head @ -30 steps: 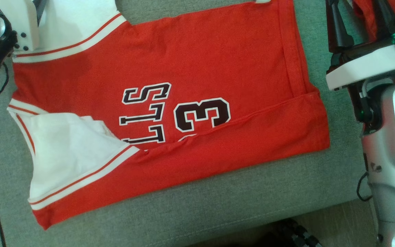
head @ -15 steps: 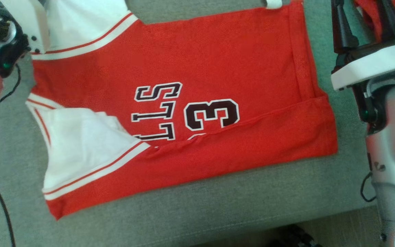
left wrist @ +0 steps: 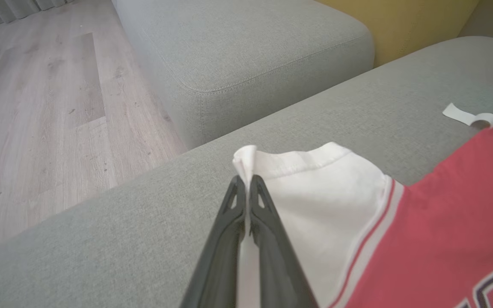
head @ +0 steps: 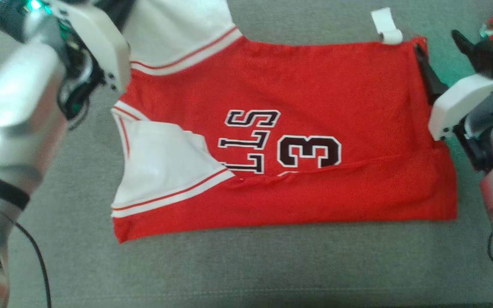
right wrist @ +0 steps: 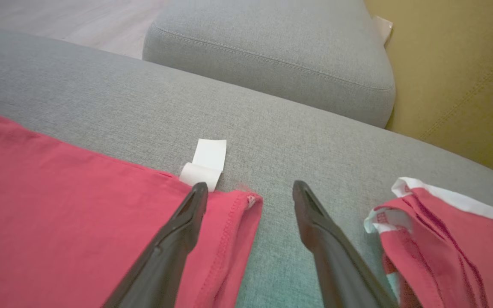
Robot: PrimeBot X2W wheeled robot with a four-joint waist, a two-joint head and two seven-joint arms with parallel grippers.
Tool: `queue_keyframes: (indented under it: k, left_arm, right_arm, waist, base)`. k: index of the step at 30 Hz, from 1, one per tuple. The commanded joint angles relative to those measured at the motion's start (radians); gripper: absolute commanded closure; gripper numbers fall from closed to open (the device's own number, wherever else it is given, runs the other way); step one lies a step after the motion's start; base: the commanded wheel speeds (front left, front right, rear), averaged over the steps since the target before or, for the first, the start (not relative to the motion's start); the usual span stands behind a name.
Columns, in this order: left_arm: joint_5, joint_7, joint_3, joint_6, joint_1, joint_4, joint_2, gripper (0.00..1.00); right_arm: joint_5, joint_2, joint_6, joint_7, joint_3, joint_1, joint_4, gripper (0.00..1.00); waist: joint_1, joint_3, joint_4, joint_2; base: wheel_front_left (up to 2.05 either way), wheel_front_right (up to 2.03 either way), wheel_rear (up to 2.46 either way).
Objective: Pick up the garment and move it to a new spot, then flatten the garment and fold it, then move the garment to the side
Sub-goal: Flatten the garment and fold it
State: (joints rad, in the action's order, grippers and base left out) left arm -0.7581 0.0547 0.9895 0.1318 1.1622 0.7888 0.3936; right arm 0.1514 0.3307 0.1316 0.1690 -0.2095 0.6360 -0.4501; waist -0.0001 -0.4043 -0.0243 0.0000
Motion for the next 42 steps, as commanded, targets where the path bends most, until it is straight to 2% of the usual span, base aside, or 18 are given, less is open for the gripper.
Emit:
queue_keyframes:
  k: [1,14,23,24,25,26,33,37,42]
  left_arm:
    - [0.009,0.012,-0.027,-0.001,0.021,-0.032,0.033,1.00]
    - [0.021,0.000,0.011,-0.023,-0.038,-0.198,0.053,1.00]
    - [0.016,-0.019,0.015,-0.040,-0.045,-0.248,0.073,1.00]
    - [0.013,-0.021,0.014,-0.042,-0.046,-0.248,0.074,1.00]
    - [0.008,-0.023,0.011,-0.043,-0.047,-0.247,0.075,1.00]
    - [0.003,-0.025,0.008,-0.044,-0.047,-0.246,0.076,1.00]
    - [0.010,-0.011,-0.004,-0.053,-0.016,-0.205,0.097,1.00]
    - [0.048,0.035,-0.010,-0.076,0.027,-0.153,0.110,1.00]
    - [0.072,0.092,-0.018,-0.082,0.071,-0.102,0.104,1.00]
  right_arm:
    - [0.007,0.026,-0.001,0.002,-0.011,0.035,0.015,0.00]
    - [0.058,0.087,-0.001,0.041,-0.097,0.131,-0.206,0.00]
    - [0.118,0.076,-0.001,0.088,-0.134,0.196,-0.341,0.00]
    - [0.133,0.073,-0.001,0.096,-0.141,0.201,-0.353,0.04]
    - [0.147,0.071,-0.001,0.103,-0.152,0.206,-0.361,0.65]
    - [0.158,0.073,-0.001,0.106,-0.164,0.211,-0.367,1.00]
    - [0.201,0.108,-0.001,0.030,-0.198,0.273,-0.364,1.00]
    - [0.208,0.107,-0.001,-0.035,-0.202,0.321,-0.355,1.00]
    - [0.242,0.095,-0.001,-0.097,-0.203,0.365,-0.346,1.00]
  waist:
    - [0.0001,0.025,-0.031,0.0000]
    - [0.0001,0.014,-0.067,0.0000]
    - [0.0001,-0.001,-0.066,0.0000]
    - [0.0001,-0.002,-0.066,0.0000]
    - [0.0001,-0.003,-0.065,0.0000]
    - [0.0001,-0.005,-0.063,0.0000]
    - [0.0001,-0.020,-0.041,0.0000]
    - [0.0001,-0.035,-0.021,0.0000]
    - [0.0001,-0.050,-0.005,0.0000]
  base:
    - [0.00,0.00,0.00]
    - [0.00,0.00,0.00]
    - [0.00,0.00,0.00]
    - [0.00,0.00,0.00]
    - [0.00,0.00,0.00]
    - [0.00,0.00,0.00]
    - [0.00,0.00,0.00]
    - [0.00,0.00,0.00]
    - [0.00,0.00,0.00]
